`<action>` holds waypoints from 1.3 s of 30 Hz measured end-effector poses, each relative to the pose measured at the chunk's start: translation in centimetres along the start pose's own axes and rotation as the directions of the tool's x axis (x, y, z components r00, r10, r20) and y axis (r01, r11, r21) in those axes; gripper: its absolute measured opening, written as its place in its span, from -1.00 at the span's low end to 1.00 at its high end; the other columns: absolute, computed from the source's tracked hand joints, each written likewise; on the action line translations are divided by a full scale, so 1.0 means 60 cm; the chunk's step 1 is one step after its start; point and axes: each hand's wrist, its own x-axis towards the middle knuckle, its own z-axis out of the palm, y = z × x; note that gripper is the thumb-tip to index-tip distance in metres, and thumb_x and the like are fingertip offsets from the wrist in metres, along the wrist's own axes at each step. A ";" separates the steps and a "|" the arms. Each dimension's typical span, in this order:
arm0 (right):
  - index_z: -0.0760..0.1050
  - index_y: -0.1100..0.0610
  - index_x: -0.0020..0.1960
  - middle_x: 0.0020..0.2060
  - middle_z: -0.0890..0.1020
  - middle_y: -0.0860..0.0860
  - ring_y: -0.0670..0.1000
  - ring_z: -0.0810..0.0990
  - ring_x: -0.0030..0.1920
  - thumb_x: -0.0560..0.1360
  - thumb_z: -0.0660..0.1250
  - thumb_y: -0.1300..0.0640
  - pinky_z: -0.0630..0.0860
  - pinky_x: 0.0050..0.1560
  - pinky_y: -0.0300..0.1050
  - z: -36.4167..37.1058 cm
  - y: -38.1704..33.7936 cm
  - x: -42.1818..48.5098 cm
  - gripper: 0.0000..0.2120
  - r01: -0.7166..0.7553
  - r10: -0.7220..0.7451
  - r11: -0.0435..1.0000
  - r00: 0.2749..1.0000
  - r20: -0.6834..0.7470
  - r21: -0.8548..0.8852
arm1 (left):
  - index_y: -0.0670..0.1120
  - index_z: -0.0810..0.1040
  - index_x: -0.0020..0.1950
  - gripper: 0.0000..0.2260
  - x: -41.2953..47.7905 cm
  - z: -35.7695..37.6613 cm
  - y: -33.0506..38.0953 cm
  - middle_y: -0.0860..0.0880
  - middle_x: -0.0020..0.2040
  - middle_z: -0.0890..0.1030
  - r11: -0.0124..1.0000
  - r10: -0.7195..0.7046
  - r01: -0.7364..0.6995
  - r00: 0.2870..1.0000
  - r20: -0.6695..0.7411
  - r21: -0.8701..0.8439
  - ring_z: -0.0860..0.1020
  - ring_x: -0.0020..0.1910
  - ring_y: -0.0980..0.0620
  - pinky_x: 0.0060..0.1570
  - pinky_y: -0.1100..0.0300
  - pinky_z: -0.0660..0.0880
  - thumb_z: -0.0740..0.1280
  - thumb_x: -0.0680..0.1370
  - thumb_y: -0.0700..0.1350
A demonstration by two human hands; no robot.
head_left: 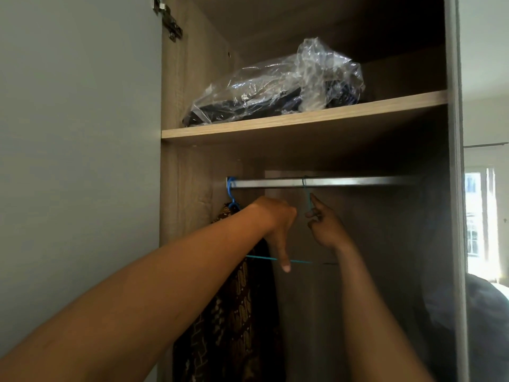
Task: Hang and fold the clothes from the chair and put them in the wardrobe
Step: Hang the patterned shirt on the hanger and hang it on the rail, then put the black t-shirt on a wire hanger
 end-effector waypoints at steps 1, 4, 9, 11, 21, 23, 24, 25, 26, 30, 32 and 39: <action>0.23 0.10 0.53 0.08 0.54 0.00 -0.10 0.53 0.02 0.51 0.14 0.49 0.36 -0.13 -0.47 -0.004 -0.006 -0.002 -0.35 0.009 -0.009 1.000 1.000 0.002 0.012 | -0.08 0.41 0.38 0.05 0.002 0.004 0.002 -0.01 0.16 0.60 1.000 -0.017 0.018 1.000 -0.025 0.018 0.61 0.07 -0.04 0.09 0.01 0.58 0.58 0.04 0.42; 0.26 0.16 0.50 0.12 0.56 0.04 -0.33 0.55 -0.22 0.52 0.13 0.51 0.35 -0.26 -0.58 -0.007 -0.006 -0.003 -0.41 0.016 -0.018 0.998 0.999 0.037 0.065 | -0.10 0.27 0.47 0.11 0.007 0.023 0.002 -0.04 0.24 0.56 0.998 -0.059 0.063 0.988 -0.146 0.025 0.60 0.15 -0.10 0.09 -0.03 0.57 0.61 0.08 0.34; 0.20 0.14 0.55 0.30 0.41 0.01 -0.09 0.40 0.32 0.38 0.55 0.26 0.38 0.15 -0.37 0.012 0.033 -0.032 -0.16 -0.084 0.075 0.994 0.991 0.114 0.071 | -0.03 0.21 0.54 -0.02 -0.003 0.028 -0.021 -0.10 0.27 0.53 0.996 -0.081 0.090 0.956 -0.282 0.021 0.57 0.20 -0.14 0.08 0.00 0.51 0.58 0.25 0.21; 0.12 0.05 0.58 0.39 0.33 0.01 -0.04 0.36 0.39 0.19 0.69 0.11 0.39 0.33 -0.18 0.027 0.050 -0.038 0.13 -0.077 0.076 0.997 0.991 0.109 0.000 | -0.02 0.22 0.54 -0.03 -0.006 0.021 -0.036 -0.10 0.26 0.53 0.992 -0.105 0.122 0.945 -0.311 0.037 0.58 0.17 -0.14 0.04 0.01 0.51 0.58 0.25 0.22; 0.11 -0.03 0.58 0.45 0.27 0.09 0.12 0.30 0.43 0.25 0.64 0.21 0.34 0.41 -0.06 0.064 0.042 -0.022 0.07 0.014 -0.013 0.996 1.000 0.011 -0.091 | -0.01 0.11 0.58 0.08 -0.029 0.037 -0.057 -0.10 0.36 0.43 0.969 -0.168 0.227 0.895 -0.414 0.097 0.58 0.15 -0.14 -0.04 0.01 0.52 0.53 0.22 0.34; 0.12 -0.04 0.58 0.45 0.27 0.09 0.14 0.31 0.43 0.24 0.64 0.21 0.33 0.43 -0.02 0.080 0.046 -0.031 0.07 0.034 -0.033 0.994 0.999 0.013 -0.101 | -0.03 0.14 0.57 0.04 -0.040 0.052 -0.047 -0.11 0.40 0.38 0.968 -0.181 0.236 0.890 -0.419 0.083 0.56 0.20 -0.15 0.00 0.01 0.52 0.54 0.25 0.32; 0.12 -0.05 0.58 0.45 0.27 0.08 0.14 0.30 0.44 0.23 0.64 0.19 0.33 0.44 0.02 0.087 0.048 -0.037 0.08 0.041 -0.040 0.994 0.999 0.016 -0.099 | -0.03 0.14 0.57 0.03 -0.045 0.059 -0.042 -0.11 0.41 0.37 0.967 -0.197 0.246 0.889 -0.413 0.070 0.56 0.20 -0.15 0.00 0.01 0.51 0.54 0.26 0.31; 0.12 -0.05 0.58 0.46 0.27 0.08 0.15 0.30 0.44 0.23 0.65 0.18 0.33 0.44 0.04 0.091 0.046 -0.045 0.08 0.046 -0.044 0.994 0.999 0.023 -0.103 | -0.03 0.14 0.57 0.03 -0.051 0.066 -0.038 -0.11 0.40 0.36 0.964 -0.215 0.259 0.888 -0.405 0.055 0.56 0.19 -0.15 -0.02 0.02 0.52 0.54 0.26 0.30; 0.12 -0.05 0.58 0.46 0.27 0.09 0.15 0.30 0.44 0.23 0.64 0.17 0.33 0.43 0.04 0.095 0.045 -0.052 0.07 0.057 -0.054 0.993 0.998 0.032 -0.104 | -0.03 0.14 0.57 0.03 -0.058 0.072 -0.036 -0.11 0.38 0.37 0.962 -0.235 0.271 0.888 -0.396 0.037 0.56 0.19 -0.15 -0.03 0.02 0.52 0.55 0.26 0.30; 0.09 -0.08 0.58 0.43 0.26 0.08 0.16 0.27 0.43 0.27 0.61 0.15 0.29 0.44 0.08 0.099 0.013 -0.085 0.05 0.113 -0.099 0.987 0.988 0.120 -0.115 | -0.01 0.16 0.57 0.04 -0.109 0.075 -0.034 -0.11 0.34 0.42 0.949 -0.293 0.314 0.893 -0.341 0.006 0.58 0.16 -0.16 -0.04 -0.03 0.56 0.51 0.24 0.36; 0.02 -0.11 0.59 0.41 0.25 0.06 0.14 0.27 0.43 0.28 0.61 0.12 0.24 0.45 0.16 0.097 -0.010 -0.099 0.08 0.143 -0.125 0.984 0.979 0.163 -0.108 | 0.01 0.07 0.60 0.08 -0.141 0.064 -0.034 -0.11 0.38 0.40 0.936 -0.324 0.350 0.888 -0.327 0.024 0.57 0.17 -0.15 -0.03 -0.03 0.57 0.48 0.25 0.40; -0.10 -0.27 0.57 0.41 0.17 -0.05 0.11 0.24 0.47 0.25 0.63 0.03 0.17 0.48 0.29 0.082 -0.105 -0.167 0.17 0.296 -0.282 0.955 0.916 0.283 -0.004 | 0.04 -0.02 0.62 0.10 -0.290 0.015 0.008 -0.09 0.35 0.40 0.866 -0.467 0.497 0.840 -0.275 0.047 0.55 0.19 -0.15 -0.04 0.01 0.54 0.42 0.27 0.44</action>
